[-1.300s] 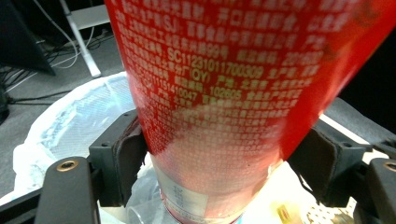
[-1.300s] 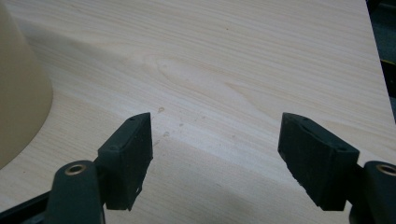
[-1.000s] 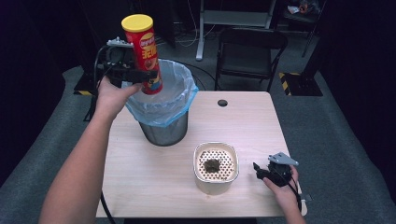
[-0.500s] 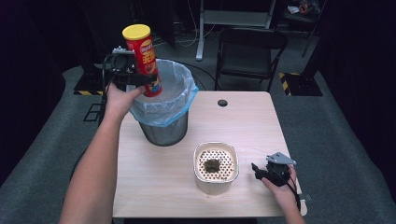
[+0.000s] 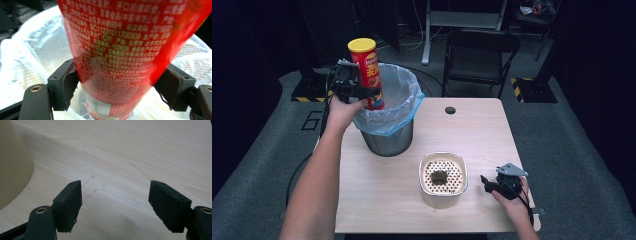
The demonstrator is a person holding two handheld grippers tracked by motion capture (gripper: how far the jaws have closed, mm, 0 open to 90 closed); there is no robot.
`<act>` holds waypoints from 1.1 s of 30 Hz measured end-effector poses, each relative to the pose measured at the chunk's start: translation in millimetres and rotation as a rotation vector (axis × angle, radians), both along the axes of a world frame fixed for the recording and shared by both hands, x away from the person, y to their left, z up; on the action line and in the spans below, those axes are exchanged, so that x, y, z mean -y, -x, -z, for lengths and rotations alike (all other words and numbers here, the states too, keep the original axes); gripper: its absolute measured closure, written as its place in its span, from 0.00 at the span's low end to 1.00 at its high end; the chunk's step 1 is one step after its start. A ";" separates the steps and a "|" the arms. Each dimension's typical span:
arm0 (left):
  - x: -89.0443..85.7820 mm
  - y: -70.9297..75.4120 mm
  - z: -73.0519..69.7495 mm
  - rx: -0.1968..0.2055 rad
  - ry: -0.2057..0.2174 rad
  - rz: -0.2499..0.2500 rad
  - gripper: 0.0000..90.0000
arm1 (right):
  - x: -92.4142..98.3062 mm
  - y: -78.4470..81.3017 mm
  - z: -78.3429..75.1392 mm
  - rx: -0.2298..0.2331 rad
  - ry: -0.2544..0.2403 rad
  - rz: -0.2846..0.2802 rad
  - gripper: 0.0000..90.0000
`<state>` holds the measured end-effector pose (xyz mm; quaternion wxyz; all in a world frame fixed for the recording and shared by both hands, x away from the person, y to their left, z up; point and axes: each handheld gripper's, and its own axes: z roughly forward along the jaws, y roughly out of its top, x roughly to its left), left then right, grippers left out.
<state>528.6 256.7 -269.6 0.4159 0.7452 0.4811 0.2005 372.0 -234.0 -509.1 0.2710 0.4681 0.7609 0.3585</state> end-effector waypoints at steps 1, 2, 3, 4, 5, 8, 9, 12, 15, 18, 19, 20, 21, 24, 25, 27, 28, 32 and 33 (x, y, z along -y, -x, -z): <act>0.1 -0.9 0.6 -0.015 0.002 0.010 0.26 | -0.2 0.0 0.1 0.000 -0.001 0.000 0.30; 1.4 -0.8 0.8 -0.023 -0.002 0.006 0.26 | -0.4 0.0 0.1 -0.001 -0.001 0.000 0.30; 1.5 -0.9 0.1 -0.026 -0.018 0.005 0.25 | -0.1 -0.3 0.2 0.001 0.002 -0.003 0.30; 1.3 -0.1 -1.0 -0.031 -0.011 0.002 0.24 | -0.2 -0.3 0.2 0.002 0.003 -0.004 0.30; 0.7 1.1 -2.1 -0.019 -0.001 -0.013 0.21 | -0.3 0.0 0.2 -0.001 0.000 -0.001 0.30; -4.3 6.4 -7.4 0.012 0.000 -0.020 0.18 | 0.5 0.1 0.1 0.001 -0.001 -0.001 0.30; -4.3 6.4 -7.4 0.012 0.000 -0.020 0.18 | 0.2 0.1 0.0 0.000 -0.006 0.004 0.30; -9.6 19.0 -13.6 0.046 -0.013 0.014 0.18 | 0.4 0.5 -0.2 0.000 -0.011 0.005 0.30; -15.2 35.9 -19.7 0.059 -0.021 0.059 0.23 | 0.0 0.8 0.0 -0.005 -0.009 0.009 0.30; -17.8 44.2 -20.6 0.062 -0.020 0.074 0.27 | 0.0 1.2 -0.3 -0.008 -0.006 0.000 0.30; -20.1 50.9 -20.9 0.057 -0.032 0.085 0.27 | 0.0 1.1 -0.2 -0.005 -0.003 -0.001 0.30; -24.9 63.1 -20.5 0.059 -0.026 0.111 0.29 | -0.3 1.1 0.3 -0.006 0.003 0.003 0.30; -26.6 67.8 -19.8 0.057 -0.019 0.123 0.29 | -0.8 1.2 0.4 -0.006 0.001 0.002 0.30; -32.2 86.8 -16.6 0.067 -0.001 0.167 0.31 | -1.9 1.3 0.5 -0.007 0.003 0.000 0.30; -34.4 94.6 -14.9 0.071 0.006 0.176 0.32 | -2.7 1.2 0.8 -0.005 0.004 0.008 0.30; -37.3 104.8 -12.1 0.074 0.020 0.194 0.34 | -3.5 1.3 1.1 -0.006 0.006 0.010 0.30; -38.9 109.7 -10.0 0.078 0.018 0.207 0.35 | -3.6 1.4 1.1 -0.007 0.007 0.007 0.30; -43.2 126.3 0.5 0.078 0.009 0.231 0.36 | -4.1 2.1 1.5 -0.018 0.005 0.006 0.30; -44.6 129.2 4.1 0.077 0.011 0.234 0.36 | -3.9 2.1 1.5 -0.018 0.009 0.006 0.30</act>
